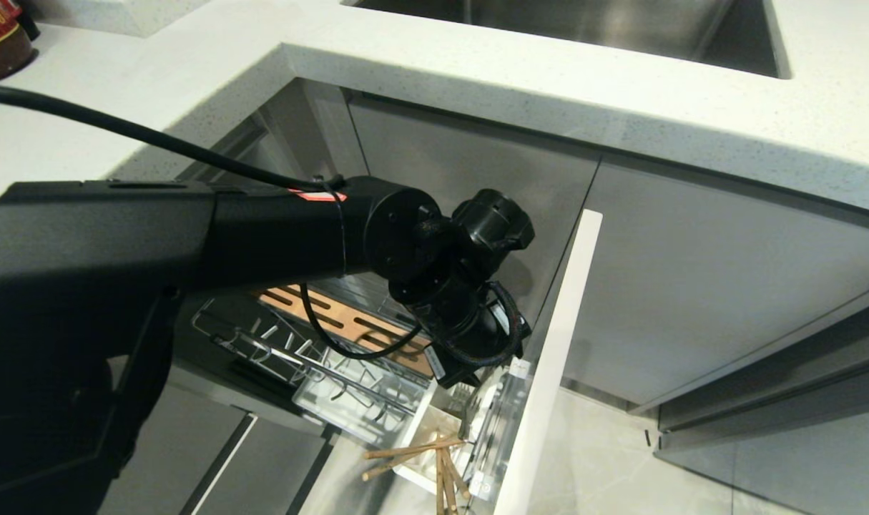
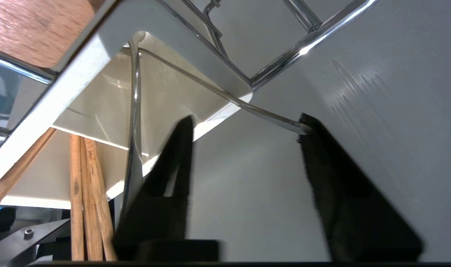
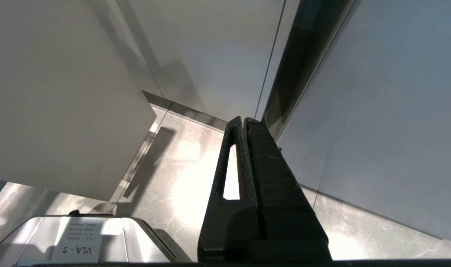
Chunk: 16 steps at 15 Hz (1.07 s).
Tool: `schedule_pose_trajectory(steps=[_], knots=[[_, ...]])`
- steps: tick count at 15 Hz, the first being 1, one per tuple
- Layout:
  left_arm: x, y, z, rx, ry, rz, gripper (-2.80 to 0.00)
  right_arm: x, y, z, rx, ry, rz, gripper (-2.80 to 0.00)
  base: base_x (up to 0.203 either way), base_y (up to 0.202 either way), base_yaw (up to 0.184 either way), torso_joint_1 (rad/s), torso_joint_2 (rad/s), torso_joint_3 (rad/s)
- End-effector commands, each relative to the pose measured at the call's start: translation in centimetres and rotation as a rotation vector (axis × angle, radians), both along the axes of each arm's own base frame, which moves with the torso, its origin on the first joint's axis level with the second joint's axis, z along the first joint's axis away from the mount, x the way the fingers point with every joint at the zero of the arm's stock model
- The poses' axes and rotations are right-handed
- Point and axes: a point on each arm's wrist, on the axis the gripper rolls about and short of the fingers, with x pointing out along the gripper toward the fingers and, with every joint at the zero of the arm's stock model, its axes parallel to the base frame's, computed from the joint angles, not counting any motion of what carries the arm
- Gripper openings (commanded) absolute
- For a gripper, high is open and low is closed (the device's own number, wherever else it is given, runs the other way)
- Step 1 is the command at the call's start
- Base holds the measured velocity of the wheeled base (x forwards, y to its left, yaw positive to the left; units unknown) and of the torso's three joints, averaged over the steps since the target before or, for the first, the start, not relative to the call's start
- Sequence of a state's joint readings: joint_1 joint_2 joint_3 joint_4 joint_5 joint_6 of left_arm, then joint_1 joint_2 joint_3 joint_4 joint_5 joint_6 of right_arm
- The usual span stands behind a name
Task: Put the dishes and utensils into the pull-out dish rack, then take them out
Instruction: Take the spoon out of the cupboard
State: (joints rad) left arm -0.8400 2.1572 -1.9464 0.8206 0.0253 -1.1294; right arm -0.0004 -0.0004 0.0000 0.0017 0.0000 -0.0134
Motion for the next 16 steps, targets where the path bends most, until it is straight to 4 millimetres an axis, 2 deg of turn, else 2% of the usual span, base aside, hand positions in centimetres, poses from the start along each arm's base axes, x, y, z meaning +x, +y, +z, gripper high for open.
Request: schedule_pose_trajectory(steps=[1,8,13,16], knots=[[0.0,0.0,-0.1,0.002,0.006,0.006,-2.80,0.0,0.0,0.0,0.000,0.000,-0.001,-2.80,0.000,0.000,0.000,0.000,0.00,0.000],[-0.1,0.1,0.2,0.002,-0.001,0.006,-2.80,0.0,0.0,0.0,0.000,0.000,0.000,-2.80,0.000,0.000,0.000,0.000,0.00,0.000],[-1.3,1.5,3.1,-0.019,-0.058,0.025,-2.80,0.0,0.0,0.0,0.000,0.000,-0.001,-2.80,0.000,0.000,0.000,0.000,0.00,0.000],[-1.5,1.6,3.0,-0.005,-0.046,0.022,-2.80,0.0,0.0,0.0,0.000,0.000,-0.001,-2.80,0.000,0.000,0.000,0.000,0.00,0.000]])
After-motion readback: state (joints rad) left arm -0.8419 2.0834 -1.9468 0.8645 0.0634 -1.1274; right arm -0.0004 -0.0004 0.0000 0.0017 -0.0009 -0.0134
